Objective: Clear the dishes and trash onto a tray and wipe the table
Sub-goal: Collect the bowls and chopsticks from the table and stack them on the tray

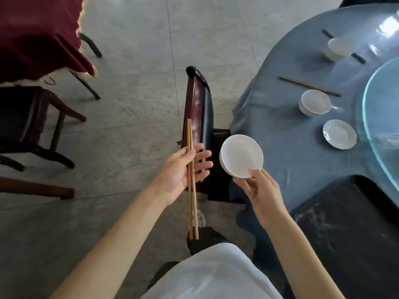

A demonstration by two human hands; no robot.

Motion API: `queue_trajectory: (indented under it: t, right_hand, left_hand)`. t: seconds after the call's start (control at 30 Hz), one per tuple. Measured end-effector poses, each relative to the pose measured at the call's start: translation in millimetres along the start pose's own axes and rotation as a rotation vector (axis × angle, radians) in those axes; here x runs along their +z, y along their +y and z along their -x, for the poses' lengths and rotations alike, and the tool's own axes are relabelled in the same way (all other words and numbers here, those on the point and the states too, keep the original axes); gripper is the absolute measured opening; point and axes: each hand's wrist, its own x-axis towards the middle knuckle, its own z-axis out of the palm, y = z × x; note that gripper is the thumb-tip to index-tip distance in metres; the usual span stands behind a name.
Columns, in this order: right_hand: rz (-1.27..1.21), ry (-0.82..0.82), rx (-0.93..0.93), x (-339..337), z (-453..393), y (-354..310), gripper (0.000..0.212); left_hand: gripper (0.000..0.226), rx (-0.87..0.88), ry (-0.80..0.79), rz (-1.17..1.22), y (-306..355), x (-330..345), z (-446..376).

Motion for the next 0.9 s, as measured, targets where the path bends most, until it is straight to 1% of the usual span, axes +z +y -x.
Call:
queue_trajectory:
  t: [0.17,0.3,0.4,0.5,0.6,0.67,0.8,0.9]
  right_hand:
    - [-0.028,-0.012,-0.013,65.9,-27.6,-27.3,0.021]
    - [-0.106,0.007,-0.016,102.9,-48.0,-43.3,0.026]
    - [-0.158,0.075,-0.007,128.9,-60.6,-45.6,0.03]
    - [-0.233,0.201,-0.026,163.4,-73.5,-42.8,0.033]
    - [-0.36,0.347,-0.065,201.0,-76.7,-39.1,0.035]
    - [-0.448,0.417,-0.082,224.5,-75.8,-37.3,0.034]
    - [-0.59,0.542,-0.068,262.7,-71.6,-38.1,0.027]
    - [-0.675,0.586,-0.069,285.3,-76.4,-43.8,0.026]
  left_hand:
    - [0.031,-0.041,-0.053,0.081,61.9,-32.3,-45.1]
    - [0.032,-0.083,-0.103,0.064,101.4,-58.7,-84.4]
    - [0.03,-0.127,-0.153,0.07,130.4,-80.1,-116.3]
    - [0.03,-0.212,-0.229,0.034,166.8,-100.7,-155.1]
    - [0.03,-0.313,-0.305,-0.051,206.2,-115.8,-192.8]
    - [0.03,-0.358,-0.332,-0.116,233.6,-125.0,-212.3]
    - [0.03,-0.379,-0.404,-0.241,286.8,-134.2,-251.8]
    - [0.029,-0.369,-0.447,-0.273,317.3,-131.3,-284.3]
